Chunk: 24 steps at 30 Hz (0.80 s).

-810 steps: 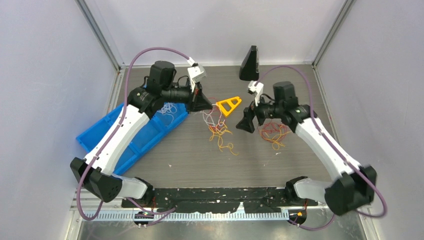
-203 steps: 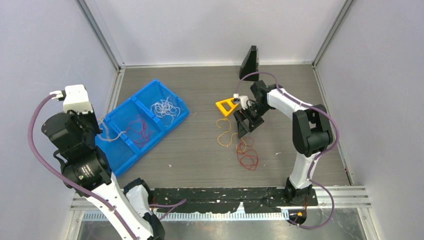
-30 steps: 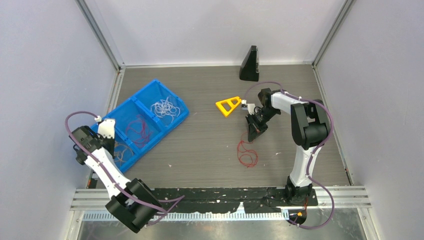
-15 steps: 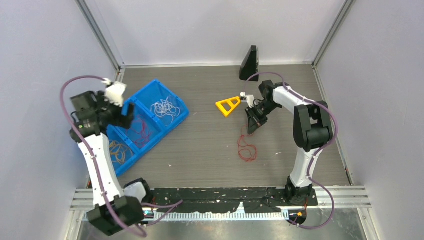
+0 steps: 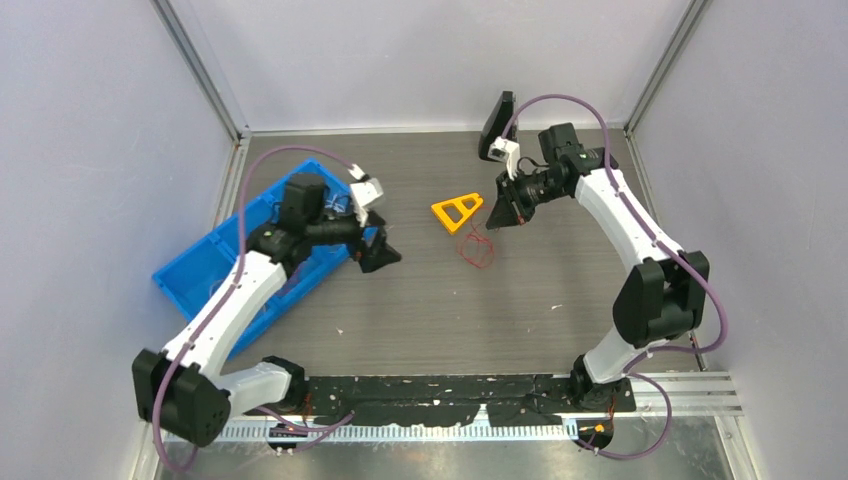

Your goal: Untangle the cables

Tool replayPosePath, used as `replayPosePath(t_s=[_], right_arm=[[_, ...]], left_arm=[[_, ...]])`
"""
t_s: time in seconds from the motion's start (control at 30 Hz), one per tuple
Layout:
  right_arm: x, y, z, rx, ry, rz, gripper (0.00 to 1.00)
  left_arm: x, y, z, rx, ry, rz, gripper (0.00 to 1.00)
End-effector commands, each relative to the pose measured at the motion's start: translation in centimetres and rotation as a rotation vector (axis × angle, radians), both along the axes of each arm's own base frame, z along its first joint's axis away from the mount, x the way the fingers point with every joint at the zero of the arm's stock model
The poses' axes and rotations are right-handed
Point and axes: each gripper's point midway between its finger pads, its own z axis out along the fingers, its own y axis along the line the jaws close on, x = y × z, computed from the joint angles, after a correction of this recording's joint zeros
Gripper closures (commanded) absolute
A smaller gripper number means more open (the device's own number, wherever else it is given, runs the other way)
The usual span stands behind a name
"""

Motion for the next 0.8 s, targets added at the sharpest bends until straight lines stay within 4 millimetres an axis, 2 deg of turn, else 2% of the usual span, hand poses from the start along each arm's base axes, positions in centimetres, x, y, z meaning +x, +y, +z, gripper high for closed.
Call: replayPosePath(t_s=[0.0, 0.17, 0.4, 0.43, 0.53, 0.6, 0.7, 0.77], right_arm=[[-0.6, 2.0, 7.1, 0.140, -0.168, 0.029, 0.95], [-1.0, 3.6, 12.4, 0.227, -0.282, 0.042, 0.95], [-3.4, 5.6, 15.9, 0.281, -0.356, 0.105, 0.95], [-3.6, 5.8, 16.4, 0.288, -0.369, 0.106, 0.95], [-3.6, 5.8, 18.4, 0.317, -0.413, 0.083, 0.95], [-3.6, 5.8, 19.3, 0.326, -0.435, 0.070, 0.94], [-3.3, 5.8, 19.8, 0.334, -0.445, 0.058, 0.95], [-3.1, 6.0, 19.6, 0.337, -0.435, 0.058, 0.95]], left_arm=[[2.3, -3.4, 2.7, -0.140, -0.134, -0.020, 0.01], [2.9, -6.1, 2.6, -0.181, -0.174, -0.076, 0.00], [4.0, -9.1, 2.1, -0.222, -0.096, -0.074, 0.00], [4.2, -9.3, 2.2, -0.229, -0.085, -0.071, 0.03], [4.3, -9.5, 2.3, -0.216, -0.047, -0.081, 0.43], [3.8, -9.1, 3.5, -0.246, -0.019, -0.075, 0.57], [1.7, -8.6, 5.5, -0.317, -0.024, -0.128, 0.74], [0.8, -8.3, 6.5, -0.336, -0.027, -0.142, 0.92]])
